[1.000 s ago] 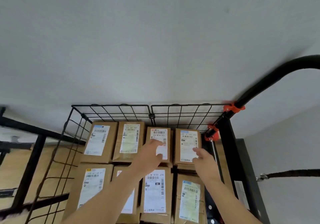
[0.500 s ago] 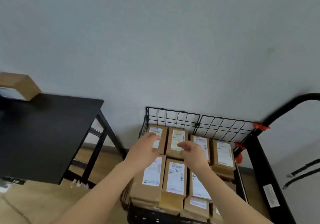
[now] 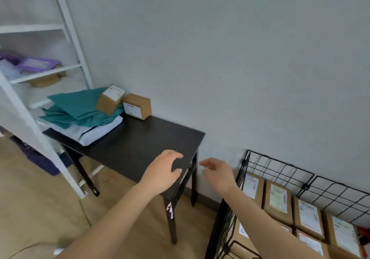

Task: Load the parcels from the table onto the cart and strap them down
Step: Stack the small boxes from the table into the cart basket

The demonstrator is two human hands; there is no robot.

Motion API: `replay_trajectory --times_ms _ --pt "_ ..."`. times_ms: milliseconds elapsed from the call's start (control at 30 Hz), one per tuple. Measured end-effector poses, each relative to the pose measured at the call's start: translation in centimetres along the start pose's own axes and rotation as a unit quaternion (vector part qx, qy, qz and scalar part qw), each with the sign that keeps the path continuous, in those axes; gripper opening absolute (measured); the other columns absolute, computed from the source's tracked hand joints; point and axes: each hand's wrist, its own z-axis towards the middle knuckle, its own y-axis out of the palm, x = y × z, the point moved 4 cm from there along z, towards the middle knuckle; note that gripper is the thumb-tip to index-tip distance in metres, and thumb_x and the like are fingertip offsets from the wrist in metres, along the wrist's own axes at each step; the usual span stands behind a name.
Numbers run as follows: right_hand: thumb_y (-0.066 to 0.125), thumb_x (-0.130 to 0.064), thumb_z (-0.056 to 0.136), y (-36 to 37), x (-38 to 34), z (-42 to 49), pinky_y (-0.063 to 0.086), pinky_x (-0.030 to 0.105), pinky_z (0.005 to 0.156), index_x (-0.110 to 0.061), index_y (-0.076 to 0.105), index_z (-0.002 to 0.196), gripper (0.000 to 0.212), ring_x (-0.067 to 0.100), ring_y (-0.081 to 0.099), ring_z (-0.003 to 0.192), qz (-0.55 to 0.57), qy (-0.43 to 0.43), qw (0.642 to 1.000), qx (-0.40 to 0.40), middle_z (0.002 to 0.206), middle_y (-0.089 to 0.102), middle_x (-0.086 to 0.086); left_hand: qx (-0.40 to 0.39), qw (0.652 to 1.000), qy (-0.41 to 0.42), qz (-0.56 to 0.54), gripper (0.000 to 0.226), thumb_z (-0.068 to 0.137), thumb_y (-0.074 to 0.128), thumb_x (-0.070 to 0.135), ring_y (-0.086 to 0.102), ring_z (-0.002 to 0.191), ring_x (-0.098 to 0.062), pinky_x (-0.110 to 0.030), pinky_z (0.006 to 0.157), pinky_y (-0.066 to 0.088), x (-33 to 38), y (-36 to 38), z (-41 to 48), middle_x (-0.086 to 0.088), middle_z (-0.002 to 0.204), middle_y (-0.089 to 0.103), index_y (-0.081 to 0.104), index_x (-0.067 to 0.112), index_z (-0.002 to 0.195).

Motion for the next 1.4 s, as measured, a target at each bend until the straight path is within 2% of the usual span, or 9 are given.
replay_trajectory --times_ms 67,167,233,400,500,767,1033,1200,1400 --pt "0.050 -0.004 0.093 1.9 -2.3 0.7 0.040 0.013 0.084 -0.019 0.064 0.116 0.031 0.012 0.056 0.112 -0.002 -0.017 1.000 -0.011 0.121 0.061 -0.004 0.022 0.999 -0.025 0.005 0.042 0.093 0.056 0.027 0.045 0.125 -0.007 -0.021 0.099 0.038 -2.0 -2.0 0.0 0.013 0.143 0.037 0.045 0.030 0.133" --pt "0.051 -0.006 0.093 4.6 -5.0 2.5 0.040 0.006 0.076 -0.021 0.063 0.116 0.030 0.010 0.055 0.112 -0.008 -0.035 0.999 -0.025 0.123 0.061 -0.004 0.045 0.997 -0.055 0.009 0.043 0.092 0.058 0.027 0.045 0.126 -0.009 -0.024 0.101 0.040 -4.5 -4.4 0.4 0.011 0.144 0.037 0.045 0.031 0.133" --pt "0.051 -0.007 0.093 6.2 -6.7 4.2 0.039 0.008 0.079 -0.022 0.063 0.116 0.030 0.009 0.054 0.111 -0.013 -0.045 0.998 -0.032 0.123 0.060 -0.004 0.055 0.996 -0.068 0.017 0.045 0.091 0.058 0.027 0.045 0.127 -0.009 -0.026 0.102 0.041 -6.1 -5.9 1.0 0.010 0.145 0.037 0.044 0.031 0.134" --pt "0.050 -0.004 0.091 10.2 -9.9 9.7 0.040 0.018 0.088 -0.022 0.065 0.113 0.031 0.009 0.055 0.109 0.000 -0.058 0.997 -0.051 0.121 0.062 -0.003 0.076 0.994 -0.075 0.032 0.068 0.091 0.058 0.024 0.040 0.131 -0.010 -0.030 0.105 0.041 -10.7 -9.4 3.9 0.007 0.150 0.031 0.020 0.033 0.147" --pt "0.050 -0.004 0.091 12.6 -11.7 13.5 0.041 0.018 0.088 -0.021 0.064 0.113 0.032 0.010 0.055 0.109 0.007 -0.063 0.996 -0.069 0.122 0.062 -0.002 0.078 0.992 -0.082 0.048 0.072 0.090 0.058 0.026 0.038 0.132 -0.010 -0.032 0.106 0.038 -13.8 -11.4 6.5 0.007 0.150 0.030 0.016 0.034 0.148" --pt "0.051 -0.005 0.089 16.3 -16.6 24.6 0.041 0.021 0.093 -0.022 0.064 0.114 0.033 0.011 0.055 0.113 -0.003 -0.064 0.994 -0.087 0.123 0.061 -0.003 0.079 0.987 -0.081 0.114 0.050 0.092 0.054 0.029 0.035 0.131 -0.009 -0.028 0.108 0.034 -20.5 -16.3 16.1 0.010 0.146 0.030 0.038 0.030 0.139" --pt "0.049 -0.004 0.087 19.7 -18.8 33.4 0.041 0.023 0.093 -0.019 0.064 0.116 0.036 0.015 0.055 0.116 -0.050 -0.042 0.996 -0.062 0.125 0.061 0.000 0.044 0.988 -0.060 0.135 0.048 0.090 0.054 0.029 0.035 0.131 -0.010 -0.029 0.110 0.031 -26.4 -18.5 24.6 0.008 0.146 0.033 0.042 0.029 0.137" --pt "0.051 -0.009 0.088 21.2 -20.4 38.5 0.041 0.019 0.079 -0.020 0.063 0.113 0.030 0.013 0.057 0.106 -0.078 -0.014 0.997 -0.016 0.124 0.059 0.000 0.013 0.989 -0.022 0.143 0.046 0.090 0.052 0.029 0.036 0.130 -0.012 -0.031 0.111 0.027 -29.4 -20.2 31.2 0.007 0.144 0.036 0.044 0.028 0.136" --pt "0.052 -0.006 0.083 23.9 -22.1 44.7 0.037 0.015 0.062 -0.023 0.059 0.119 0.041 0.010 0.051 0.084 -0.147 -0.004 0.989 0.015 0.126 0.056 -0.003 0.016 0.990 0.007 0.140 0.045 0.090 0.050 0.026 0.030 0.134 -0.012 -0.030 0.112 0.018 -33.1 -22.3 38.1 0.008 0.145 0.035 0.045 0.029 0.135"
